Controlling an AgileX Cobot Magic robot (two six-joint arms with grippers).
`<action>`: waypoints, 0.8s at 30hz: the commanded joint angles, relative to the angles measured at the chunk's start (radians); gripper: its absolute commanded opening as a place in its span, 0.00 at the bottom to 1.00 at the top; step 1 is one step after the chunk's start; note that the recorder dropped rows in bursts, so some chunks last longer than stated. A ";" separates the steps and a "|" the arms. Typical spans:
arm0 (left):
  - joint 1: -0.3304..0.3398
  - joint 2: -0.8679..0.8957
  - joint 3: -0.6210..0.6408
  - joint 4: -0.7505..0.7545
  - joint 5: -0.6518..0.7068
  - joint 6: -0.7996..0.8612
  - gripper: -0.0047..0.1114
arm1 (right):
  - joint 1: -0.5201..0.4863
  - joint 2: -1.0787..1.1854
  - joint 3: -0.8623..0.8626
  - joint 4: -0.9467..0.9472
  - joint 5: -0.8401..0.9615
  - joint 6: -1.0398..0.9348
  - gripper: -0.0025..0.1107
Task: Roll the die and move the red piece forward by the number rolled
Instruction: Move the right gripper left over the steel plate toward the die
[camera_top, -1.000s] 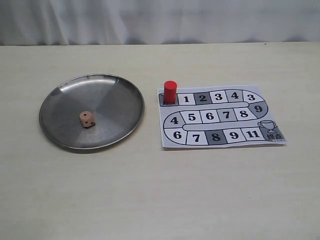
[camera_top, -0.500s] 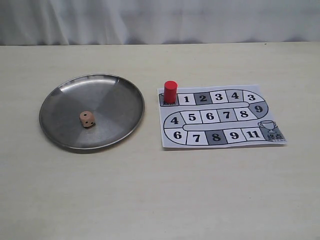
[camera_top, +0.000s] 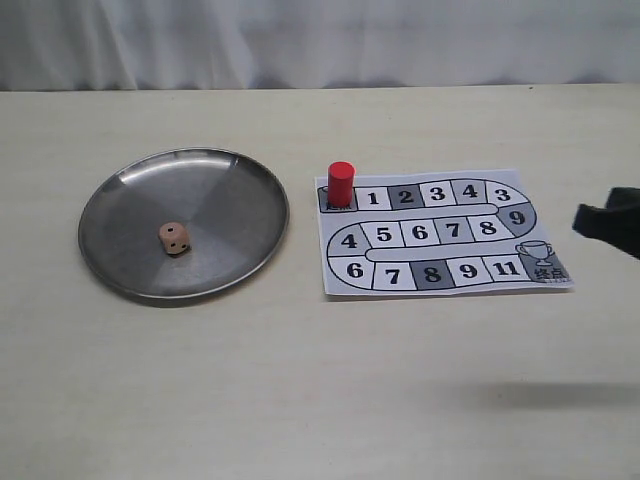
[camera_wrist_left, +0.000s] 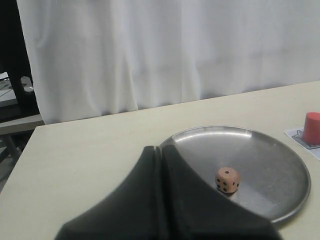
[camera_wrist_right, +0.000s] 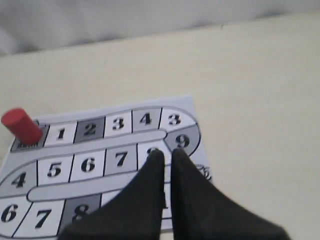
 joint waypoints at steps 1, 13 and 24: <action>-0.008 -0.003 0.002 -0.002 -0.009 -0.001 0.04 | 0.121 0.214 -0.124 0.003 0.042 0.000 0.06; -0.008 -0.003 0.002 -0.002 -0.009 -0.001 0.04 | 0.399 0.685 -0.562 0.003 0.183 -0.007 0.39; -0.008 -0.003 0.002 -0.002 -0.009 -0.001 0.04 | 0.556 0.938 -0.940 -0.007 0.416 -0.053 0.53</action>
